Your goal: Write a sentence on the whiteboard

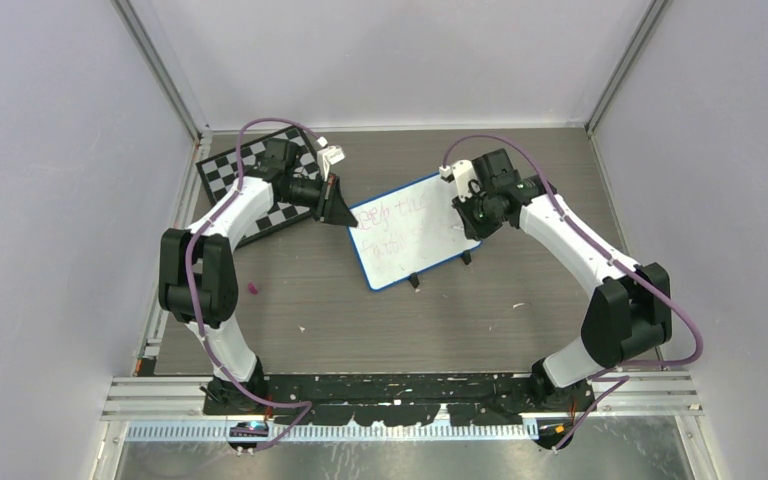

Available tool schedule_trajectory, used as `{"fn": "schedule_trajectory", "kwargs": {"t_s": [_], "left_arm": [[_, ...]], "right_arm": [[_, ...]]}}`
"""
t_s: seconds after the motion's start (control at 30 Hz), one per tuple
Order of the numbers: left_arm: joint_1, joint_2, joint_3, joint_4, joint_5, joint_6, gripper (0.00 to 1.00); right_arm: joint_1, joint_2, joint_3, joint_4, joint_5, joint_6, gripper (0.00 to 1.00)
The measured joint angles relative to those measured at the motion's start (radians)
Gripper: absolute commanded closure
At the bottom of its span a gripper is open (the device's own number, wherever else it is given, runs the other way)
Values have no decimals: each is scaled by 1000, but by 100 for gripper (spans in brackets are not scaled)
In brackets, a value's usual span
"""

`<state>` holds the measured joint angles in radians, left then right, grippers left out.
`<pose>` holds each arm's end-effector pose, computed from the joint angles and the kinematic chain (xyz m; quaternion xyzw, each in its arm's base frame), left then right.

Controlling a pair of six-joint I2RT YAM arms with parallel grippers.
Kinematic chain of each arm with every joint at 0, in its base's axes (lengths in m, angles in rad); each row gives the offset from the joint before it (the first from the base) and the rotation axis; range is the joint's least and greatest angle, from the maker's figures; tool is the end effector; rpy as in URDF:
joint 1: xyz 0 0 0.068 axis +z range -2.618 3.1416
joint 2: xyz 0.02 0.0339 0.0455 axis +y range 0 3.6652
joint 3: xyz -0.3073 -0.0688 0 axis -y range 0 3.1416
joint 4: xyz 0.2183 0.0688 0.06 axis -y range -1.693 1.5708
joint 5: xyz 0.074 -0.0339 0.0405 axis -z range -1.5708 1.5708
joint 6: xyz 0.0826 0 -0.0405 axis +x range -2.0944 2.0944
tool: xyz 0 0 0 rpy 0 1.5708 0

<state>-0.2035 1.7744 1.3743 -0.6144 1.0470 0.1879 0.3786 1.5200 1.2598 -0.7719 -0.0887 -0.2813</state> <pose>0.3454 -0.1443 0.2868 0.2966 0.7902 -0.4825 0.2340 0.2862 0.1217 0.2881 -0.3232 0.9072 0.0556 0.2634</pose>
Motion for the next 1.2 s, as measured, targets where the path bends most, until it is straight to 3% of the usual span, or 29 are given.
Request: {"fn": "schedule_trajectory", "kwargs": {"t_s": [0.43, 1.2], "left_arm": [[0, 0, 0, 0, 0, 3, 100], [0, 0, 0, 0, 0, 2, 100]], "right_arm": [[-64, -107, 0, -23, -27, -10, 100], [-98, -1, -21, 8, 2, -20, 100]]}}
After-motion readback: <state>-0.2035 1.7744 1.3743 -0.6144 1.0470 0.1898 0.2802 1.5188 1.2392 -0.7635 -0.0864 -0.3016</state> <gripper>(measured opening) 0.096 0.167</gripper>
